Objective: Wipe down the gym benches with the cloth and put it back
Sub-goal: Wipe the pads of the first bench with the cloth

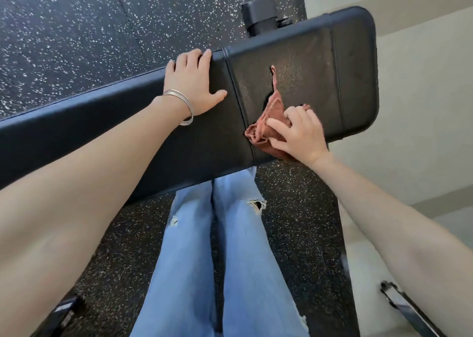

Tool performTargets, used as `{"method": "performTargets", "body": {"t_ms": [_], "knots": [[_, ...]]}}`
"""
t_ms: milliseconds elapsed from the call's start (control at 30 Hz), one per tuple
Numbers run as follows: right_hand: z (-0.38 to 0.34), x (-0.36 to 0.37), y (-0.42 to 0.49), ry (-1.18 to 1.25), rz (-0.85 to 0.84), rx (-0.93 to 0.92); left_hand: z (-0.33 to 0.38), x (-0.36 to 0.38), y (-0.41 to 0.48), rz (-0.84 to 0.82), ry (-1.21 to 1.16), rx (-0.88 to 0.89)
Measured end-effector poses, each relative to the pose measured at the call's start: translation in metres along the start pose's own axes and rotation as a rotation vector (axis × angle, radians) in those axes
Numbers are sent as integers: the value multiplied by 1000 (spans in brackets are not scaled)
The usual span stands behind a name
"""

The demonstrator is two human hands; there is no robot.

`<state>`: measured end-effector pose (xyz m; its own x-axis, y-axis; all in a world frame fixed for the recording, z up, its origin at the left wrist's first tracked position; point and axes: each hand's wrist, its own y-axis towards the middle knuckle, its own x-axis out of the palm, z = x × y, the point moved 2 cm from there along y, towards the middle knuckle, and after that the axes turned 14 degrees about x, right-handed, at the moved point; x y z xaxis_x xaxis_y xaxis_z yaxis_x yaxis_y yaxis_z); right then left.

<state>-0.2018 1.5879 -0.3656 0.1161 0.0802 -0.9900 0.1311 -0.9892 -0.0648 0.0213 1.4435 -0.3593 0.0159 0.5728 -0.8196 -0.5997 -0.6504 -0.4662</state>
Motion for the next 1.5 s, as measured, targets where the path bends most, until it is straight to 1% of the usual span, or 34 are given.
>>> {"method": "performTargets", "body": {"t_ms": [33,67,133,167,200,267,300,333,367,400,433,467,500,567,600,633,667,700,733,800,867,900,933,967,1000,1033,1133,1233,1267,1300,1333,1367,1467,1500], "knots": [[9,-2,3,-17,0,-8,-1,-1,0,-12,7,10],[14,-3,5,-33,-6,21,-1,-1,0,-19,12,16],[7,-3,4,-51,-24,167,-1,-1,0,-21,13,18],[-3,-3,1,-48,-29,298,0,-1,0,-23,14,15],[-16,-2,-3,-31,-31,470,1,-1,0,-27,17,9],[-44,0,-10,50,-20,878,5,1,-1,-32,23,-7],[-60,2,-11,101,-20,1043,6,2,-1,-33,22,-14],[-75,5,-12,140,-24,1141,7,3,-2,-31,21,-18],[-89,6,-11,161,-25,1171,7,4,-2,-25,25,-21],[-100,5,-12,168,-20,1144,6,5,-1,-19,34,-23],[-108,4,-15,158,-11,1065,5,5,-1,-16,42,-22],[-112,2,-20,136,-10,933,5,6,-1,-15,45,-19],[-113,0,-27,95,-19,761,6,6,-1,-12,43,-17],[-96,-1,-39,24,-19,434,7,7,-1,-1,49,-19],[-81,-1,-44,7,-2,331,7,8,-1,3,53,-19],[-63,-2,-48,-13,12,285,7,9,-1,4,56,-18],[-43,-4,-51,-30,16,307,7,10,-1,2,60,-17],[-23,-5,-53,-34,11,398,7,10,-2,2,64,-17],[-3,-7,-54,-28,-5,548,7,11,-2,5,68,-18],[21,-7,-52,3,-59,919,7,12,-2,11,67,-25],[19,-6,-42,35,-56,1226,8,12,-2,18,60,-35],[11,-5,-35,48,-42,1334,9,12,-2,20,57,-43],[-1,-5,-29,67,-29,1409,10,12,-2,22,53,-53],[-15,-6,-24,90,-19,1435,12,12,-1,23,48,-65],[-29,-6,-21,109,-15,1398,14,12,0,24,42,-79],[-43,-6,-20,111,-22,1303,16,13,1,24,35,-95],[-64,-8,-25,61,-80,892,21,12,2,27,21,-141],[-38,-10,-31,41,-87,528,25,11,5,52,14,-178],[-23,-12,-34,12,-86,449,27,11,6,64,17,-177],[-7,-13,-36,-20,-82,413,29,10,9,76,28,-162],[11,-14,-38,-39,-78,432,33,9,12,87,43,-136],[31,-15,-37,-40,-76,499,37,9,15,95,60,-111],[80,-17,-30,-4,-120,814,51,10,27,100,73,-107],[90,-17,-26,14,-112,925,55,10,32,101,69,-115]]}}
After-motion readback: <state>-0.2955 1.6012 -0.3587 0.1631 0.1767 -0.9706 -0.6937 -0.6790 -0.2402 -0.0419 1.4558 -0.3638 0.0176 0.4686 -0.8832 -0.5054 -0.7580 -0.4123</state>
